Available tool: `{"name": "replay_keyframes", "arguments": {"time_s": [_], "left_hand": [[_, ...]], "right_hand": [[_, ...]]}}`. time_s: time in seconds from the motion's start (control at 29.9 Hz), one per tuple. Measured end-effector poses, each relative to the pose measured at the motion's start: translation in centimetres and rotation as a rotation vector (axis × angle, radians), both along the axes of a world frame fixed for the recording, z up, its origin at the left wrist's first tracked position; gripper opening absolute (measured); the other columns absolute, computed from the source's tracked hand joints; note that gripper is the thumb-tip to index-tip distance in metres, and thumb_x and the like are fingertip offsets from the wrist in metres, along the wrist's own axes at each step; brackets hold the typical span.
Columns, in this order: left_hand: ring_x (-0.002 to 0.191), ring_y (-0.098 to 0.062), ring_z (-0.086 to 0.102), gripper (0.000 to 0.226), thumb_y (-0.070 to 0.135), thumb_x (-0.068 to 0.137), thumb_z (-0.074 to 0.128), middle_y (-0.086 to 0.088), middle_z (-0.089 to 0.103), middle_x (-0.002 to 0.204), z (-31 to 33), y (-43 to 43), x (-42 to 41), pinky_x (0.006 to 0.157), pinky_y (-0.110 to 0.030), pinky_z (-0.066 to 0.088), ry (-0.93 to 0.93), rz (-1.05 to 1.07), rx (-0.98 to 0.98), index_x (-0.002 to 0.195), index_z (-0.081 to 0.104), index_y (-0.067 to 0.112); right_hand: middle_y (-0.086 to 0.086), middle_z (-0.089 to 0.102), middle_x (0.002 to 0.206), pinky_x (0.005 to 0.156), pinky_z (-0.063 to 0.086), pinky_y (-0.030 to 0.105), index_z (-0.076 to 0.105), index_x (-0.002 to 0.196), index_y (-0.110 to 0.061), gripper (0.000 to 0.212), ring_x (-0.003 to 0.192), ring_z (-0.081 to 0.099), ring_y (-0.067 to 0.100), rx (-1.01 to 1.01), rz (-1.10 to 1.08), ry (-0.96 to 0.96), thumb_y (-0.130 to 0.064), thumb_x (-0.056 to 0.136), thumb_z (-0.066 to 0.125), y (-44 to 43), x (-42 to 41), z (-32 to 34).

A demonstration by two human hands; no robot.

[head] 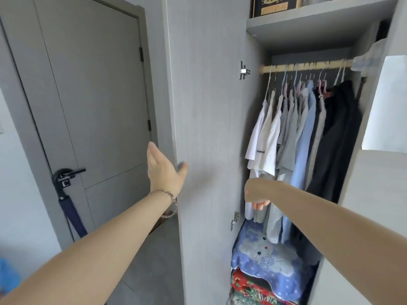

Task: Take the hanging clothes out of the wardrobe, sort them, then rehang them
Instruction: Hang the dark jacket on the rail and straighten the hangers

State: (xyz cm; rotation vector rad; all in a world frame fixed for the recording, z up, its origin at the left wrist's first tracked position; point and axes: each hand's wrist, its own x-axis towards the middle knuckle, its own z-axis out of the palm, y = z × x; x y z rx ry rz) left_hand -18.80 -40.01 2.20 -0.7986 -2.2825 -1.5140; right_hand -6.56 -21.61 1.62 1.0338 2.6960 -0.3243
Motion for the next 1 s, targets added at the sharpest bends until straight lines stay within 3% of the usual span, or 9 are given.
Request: {"name": "replay_keyframes", "arguments": {"time_s": [0.1,0.2,0.33,0.47,0.64,0.77,0.87,0.94,1.0], "left_hand": [[0.116,-0.022,0.05,0.07,0.028,0.088,0.063,0.0,0.048,0.116,2.0,0.5,-1.8,0.09,-0.022,0.034,-0.489,-0.269,0.003,0.142,0.026,0.003],[0.067,-0.021,0.054,0.011,0.017,0.087,0.062,-0.004,0.057,0.077,2.2,1.4,-2.4,0.059,-0.023,0.039,-0.405,-0.266,-0.03,0.085,0.059,0.007],[0.06,-0.024,0.049,0.022,0.012,0.081,0.061,-0.001,0.052,0.059,1.0,2.0,-2.6,0.052,-0.024,0.035,-0.303,-0.26,-0.005,0.061,0.052,0.012],[0.057,-0.028,0.05,0.026,0.021,0.083,0.059,-0.003,0.053,0.057,1.2,2.7,-1.2,0.05,-0.025,0.036,-0.077,-0.18,-0.17,0.061,0.051,0.01],[0.06,-0.028,0.049,0.038,0.037,0.088,0.048,0.001,0.042,0.051,1.7,4.4,2.4,0.05,-0.027,0.031,0.303,-0.18,-0.399,0.061,0.048,0.01],[0.062,-0.025,0.054,0.053,0.061,0.087,0.039,-0.003,0.057,0.061,2.0,7.0,5.6,0.053,-0.024,0.036,0.517,-0.3,-0.539,0.06,0.044,0.016],[0.073,-0.023,0.061,0.057,0.072,0.081,0.039,0.0,0.062,0.076,1.2,9.7,7.5,0.064,-0.028,0.047,0.548,-0.449,-0.569,0.084,0.052,0.017],[0.074,-0.019,0.056,0.052,0.069,0.08,0.046,0.005,0.056,0.079,0.4,11.8,9.0,0.065,-0.027,0.044,0.513,-0.569,-0.574,0.091,0.047,0.018],[0.085,-0.017,0.054,0.045,0.059,0.083,0.052,0.005,0.054,0.094,-0.4,14.4,10.3,0.069,-0.026,0.04,0.494,-0.645,-0.58,0.098,0.045,0.018]], "right_hand": [[-0.006,0.041,0.022,0.049,0.037,0.018,0.046,0.042,-0.012,0.046,0.019,0.039,0.002,0.012,-0.04,0.0,0.006,0.083,0.033,-1.8,-1.2,0.7],[0.002,0.063,0.055,0.048,0.041,0.021,0.049,0.056,-0.015,0.035,0.039,0.051,0.008,0.015,-0.035,0.084,-0.004,0.089,0.045,-1.8,-1.8,0.4],[0.014,0.07,0.106,0.052,0.043,0.02,0.06,0.079,-0.005,0.019,0.051,0.049,0.01,0.043,-0.079,0.031,-0.005,0.091,0.045,-1.0,-1.2,-0.4],[0.007,0.068,0.092,0.049,0.04,0.017,0.047,0.064,-0.014,0.03,0.05,0.047,0.008,0.053,-0.169,0.029,-0.006,0.092,0.043,0.5,1.2,0.3],[0.002,0.064,0.076,0.041,0.038,0.015,0.062,0.111,-0.002,0.024,0.049,0.048,0.007,0.121,-0.3,0.078,-0.013,0.092,0.051,3.3,4.4,1.4],[-0.001,0.052,0.067,0.05,0.041,0.015,0.054,0.074,-0.016,0.022,0.058,0.049,0.016,0.076,-0.427,0.003,-0.01,0.094,0.048,5.8,6.9,1.1],[0.004,0.049,0.066,0.053,0.028,0.018,0.044,0.06,-0.01,0.034,0.071,0.043,0.025,0.253,-0.376,-0.316,-0.006,0.094,0.043,7.2,9.7,1.2],[0.01,0.066,0.1,0.065,0.04,0.016,0.064,0.094,-0.001,0.022,0.097,0.058,0.025,0.274,-0.359,-0.318,-0.005,0.095,0.042,8.7,11.9,1.6],[0.005,0.058,0.131,0.092,0.044,0.023,0.058,0.124,-0.004,0.032,0.12,0.054,0.022,0.21,-0.448,-0.209,-0.006,0.096,0.042,9.8,13.8,2.1]]}}
